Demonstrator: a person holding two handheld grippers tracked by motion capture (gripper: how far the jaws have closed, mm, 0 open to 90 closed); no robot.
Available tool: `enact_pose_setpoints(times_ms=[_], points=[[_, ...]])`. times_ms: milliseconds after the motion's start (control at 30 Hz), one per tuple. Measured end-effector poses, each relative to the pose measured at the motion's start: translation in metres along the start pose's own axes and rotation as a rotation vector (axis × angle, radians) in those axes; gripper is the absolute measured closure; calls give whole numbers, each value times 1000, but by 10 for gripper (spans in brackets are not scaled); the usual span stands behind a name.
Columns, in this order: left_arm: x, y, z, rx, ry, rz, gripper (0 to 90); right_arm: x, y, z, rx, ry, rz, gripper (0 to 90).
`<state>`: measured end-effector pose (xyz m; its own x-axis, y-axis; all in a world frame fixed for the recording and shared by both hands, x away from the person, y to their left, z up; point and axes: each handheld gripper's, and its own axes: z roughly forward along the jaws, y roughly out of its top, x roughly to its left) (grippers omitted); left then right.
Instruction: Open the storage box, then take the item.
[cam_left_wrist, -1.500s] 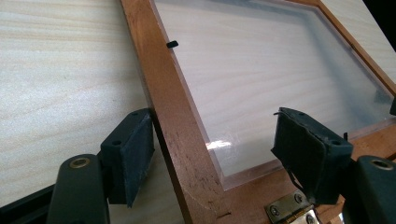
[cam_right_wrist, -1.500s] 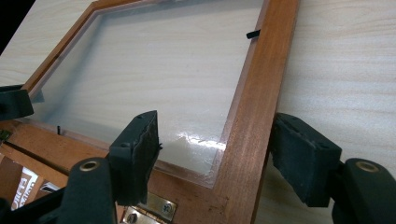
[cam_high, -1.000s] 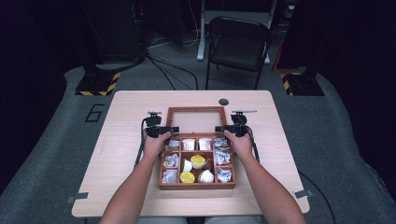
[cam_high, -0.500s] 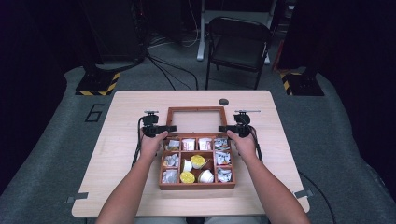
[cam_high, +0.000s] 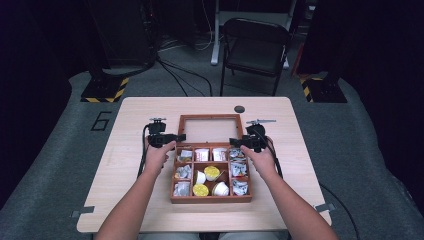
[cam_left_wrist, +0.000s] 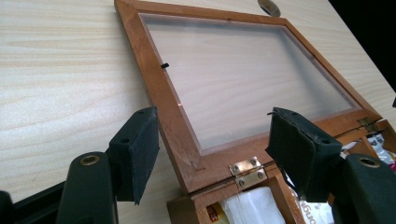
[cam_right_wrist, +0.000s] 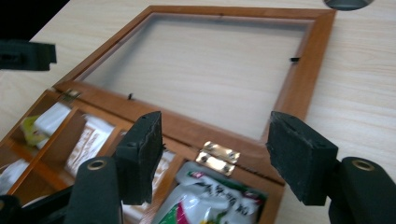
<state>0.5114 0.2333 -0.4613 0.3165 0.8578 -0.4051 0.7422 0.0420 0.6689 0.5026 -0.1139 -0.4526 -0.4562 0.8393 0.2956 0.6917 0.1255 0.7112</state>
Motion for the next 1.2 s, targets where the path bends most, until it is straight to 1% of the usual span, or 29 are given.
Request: enact_pose_setpoints(times_ms=[67,100,133,200,233,267,333,367,400,433,467,533,567,600,633,667,700,733,767,800,833,867,900,933,967,1000,1033,1133,1200], points=[[0,-1,-4,-4,-6,2,338,6,-2,-2,7,12,-10,360],[1,-3,-8,-11,-17,-5,338,12,-4,-5,10,32,-17,362],[1,-4,-10,-16,-26,-11,338,14,-5,-6,12,43,-24,362],[0,-6,-14,-22,-39,-23,338,19,-7,-8,13,50,-42,366],[0,-7,-16,-21,-41,-21,338,21,-9,-9,10,55,-54,369],[0,-7,-16,-21,-41,-21,338,24,-10,-11,16,59,-53,373],[-2,-10,-21,-27,-33,0,339,28,-14,-12,25,71,-65,375],[-2,-10,-23,-28,-41,0,343,30,-16,-11,25,76,-85,380],[-2,-10,-23,-28,-41,0,343,30,-16,-11,25,76,-85,380],[-3,-11,-24,-41,-40,-3,343,37,-20,-12,34,82,-102,381],[-4,-11,-25,-36,-39,1,343,37,-20,-12,34,82,-102,381],[-5,-13,-28,-43,-42,6,343,42,-24,-12,43,93,-113,381],[-6,-14,-31,-43,-42,19,343,47,-28,-13,52,106,-122,382],[-6,-14,-31,-43,-42,19,343,47,-28,-13,52,106,-122,382],[-6,-15,-35,-52,-49,14,343,53,-32,-14,60,129,-136,381],[-6,-15,-35,-52,-49,14,343,53,-32,-14,60,129,-136,381],[-6,-16,-36,-56,-52,12,343,58,-37,-15,69,147,-138,382],[-7,-17,-37,-56,-54,15,343,58,-37,-15,69,147,-138,382],[-8,-19,-38,-63,-56,6,343,63,-41,-15,86,157,-164,382],[-8,-19,-38,-63,-56,6,343,63,-41,-15,86,157,-164,382],[-8,-20,-39,-53,-52,24,342,68,-44,-14,97,162,-171,381],[-8,-20,-39,-53,-52,24,342,68,-44,-14,97,162,-171,381],[-9,-22,-40,-60,-49,34,342,70,-46,-12,104,170,-170,381],[-9,-22,-40,-60,-49,34,342,71,-48,-11,110,168,-167,381],[-9,-24,-41,-62,-59,32,342,71,-49,-10,108,167,-179,381],[-9,-24,-41,-62,-59,32,342,71,-49,-10,108,167,-179,381],[-9,-26,-41,-60,-53,39,342,72,-51,-8,119,173,-164,381],[-9,-26,-43,-63,-47,38,341,73,-53,-6,115,179,-170,381],[-7,-28,-46,-71,-43,35,342,75,-56,-4,126,185,-164,383]])
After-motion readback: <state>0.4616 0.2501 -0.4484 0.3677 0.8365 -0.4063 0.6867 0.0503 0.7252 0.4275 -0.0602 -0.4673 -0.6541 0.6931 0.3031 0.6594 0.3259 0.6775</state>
